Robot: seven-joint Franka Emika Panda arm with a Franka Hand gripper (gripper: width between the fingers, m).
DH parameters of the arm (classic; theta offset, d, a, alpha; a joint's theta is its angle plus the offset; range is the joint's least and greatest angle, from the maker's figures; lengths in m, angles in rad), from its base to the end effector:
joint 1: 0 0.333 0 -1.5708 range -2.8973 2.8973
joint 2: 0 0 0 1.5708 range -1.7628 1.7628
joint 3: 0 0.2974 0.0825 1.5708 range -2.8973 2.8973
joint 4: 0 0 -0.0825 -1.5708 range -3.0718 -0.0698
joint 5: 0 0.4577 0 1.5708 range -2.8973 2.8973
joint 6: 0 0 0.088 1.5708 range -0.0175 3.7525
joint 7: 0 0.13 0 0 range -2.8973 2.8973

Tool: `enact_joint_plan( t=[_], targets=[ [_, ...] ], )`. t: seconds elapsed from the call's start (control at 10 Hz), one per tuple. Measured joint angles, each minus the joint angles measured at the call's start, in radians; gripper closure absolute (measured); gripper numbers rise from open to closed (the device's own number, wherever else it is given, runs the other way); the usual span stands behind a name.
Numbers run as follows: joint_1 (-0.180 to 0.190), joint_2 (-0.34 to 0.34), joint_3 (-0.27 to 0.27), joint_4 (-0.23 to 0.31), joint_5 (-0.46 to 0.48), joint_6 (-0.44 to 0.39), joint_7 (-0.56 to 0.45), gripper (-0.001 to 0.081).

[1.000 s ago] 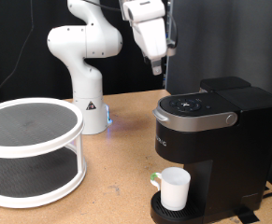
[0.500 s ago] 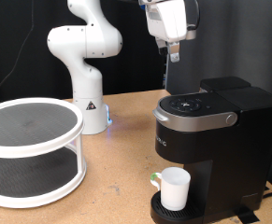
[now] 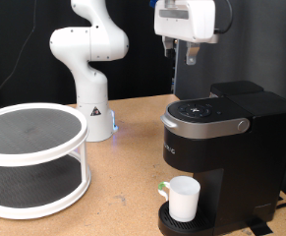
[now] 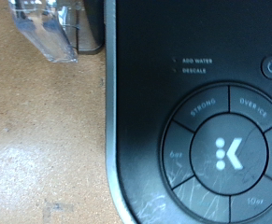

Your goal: Make a cup of coffee with the keurig machine

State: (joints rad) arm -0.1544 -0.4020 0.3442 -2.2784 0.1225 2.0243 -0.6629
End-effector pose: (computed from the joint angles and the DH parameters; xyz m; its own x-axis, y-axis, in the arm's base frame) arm 0.5187 0.1117 0.4513 0.6986 0.7096 0.0917 0.7036 -0.7046 0.0923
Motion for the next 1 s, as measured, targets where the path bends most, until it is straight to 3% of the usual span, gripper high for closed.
enact_joint_plan(
  t=[0.3,1.0],
  targets=[
    [-0.001,0.081,0.011,0.096,-0.01,-0.04,0.022,0.0003],
    [-0.002,0.206,0.013,0.208,-0.059,-0.059,0.106,0.0003]
  ],
)
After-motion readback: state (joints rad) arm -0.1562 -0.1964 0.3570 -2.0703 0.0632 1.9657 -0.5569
